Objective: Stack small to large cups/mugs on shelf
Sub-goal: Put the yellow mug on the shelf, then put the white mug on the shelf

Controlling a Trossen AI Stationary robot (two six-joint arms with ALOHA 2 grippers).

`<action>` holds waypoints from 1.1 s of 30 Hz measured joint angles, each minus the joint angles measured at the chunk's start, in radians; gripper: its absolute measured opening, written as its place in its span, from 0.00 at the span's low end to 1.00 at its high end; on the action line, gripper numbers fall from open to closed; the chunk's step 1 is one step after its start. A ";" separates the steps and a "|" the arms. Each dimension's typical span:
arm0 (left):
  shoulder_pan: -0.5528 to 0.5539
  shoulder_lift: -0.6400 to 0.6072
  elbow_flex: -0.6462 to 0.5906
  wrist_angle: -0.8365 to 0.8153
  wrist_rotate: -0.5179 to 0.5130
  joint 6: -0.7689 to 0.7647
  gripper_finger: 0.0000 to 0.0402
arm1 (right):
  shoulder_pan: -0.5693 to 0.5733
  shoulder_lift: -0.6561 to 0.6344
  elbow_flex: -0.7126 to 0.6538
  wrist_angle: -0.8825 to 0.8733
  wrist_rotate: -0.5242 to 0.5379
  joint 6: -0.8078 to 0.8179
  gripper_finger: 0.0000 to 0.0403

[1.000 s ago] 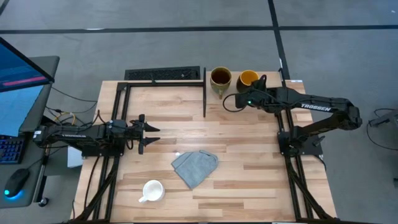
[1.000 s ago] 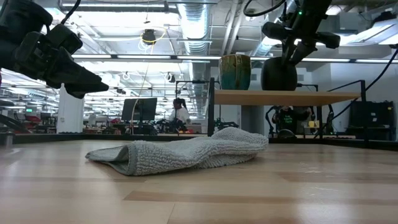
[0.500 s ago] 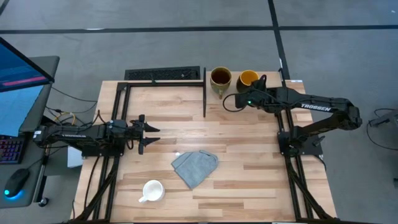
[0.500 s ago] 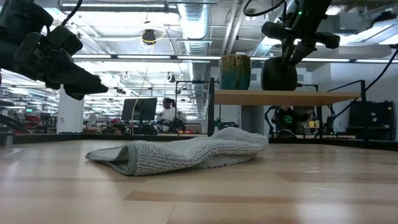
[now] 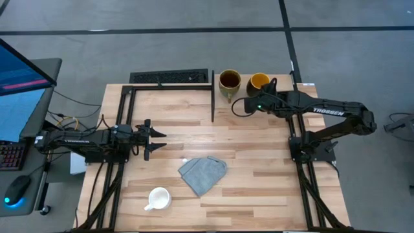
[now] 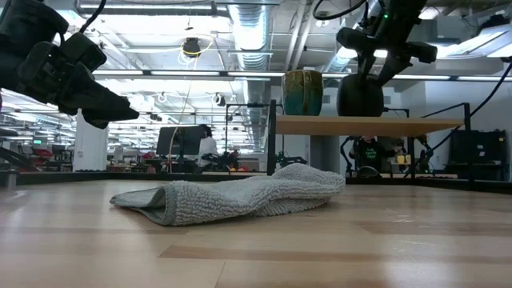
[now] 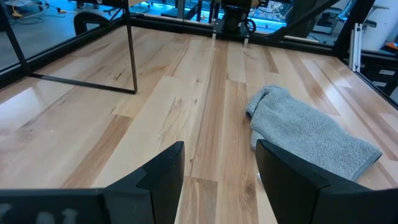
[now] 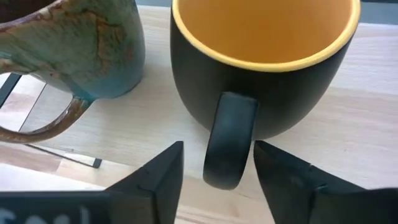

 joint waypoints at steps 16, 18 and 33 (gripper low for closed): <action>0.000 0.000 0.000 -0.001 0.010 -0.004 0.47 | 0.008 0.000 0.000 -0.036 -0.065 -0.008 0.59; 0.000 0.000 0.000 -0.003 0.021 -0.005 0.47 | 0.008 0.000 0.000 -0.039 -0.081 -0.008 0.59; 0.000 0.000 0.000 -0.004 0.029 -0.007 0.47 | 0.026 0.000 0.000 -0.129 -0.342 -0.060 0.59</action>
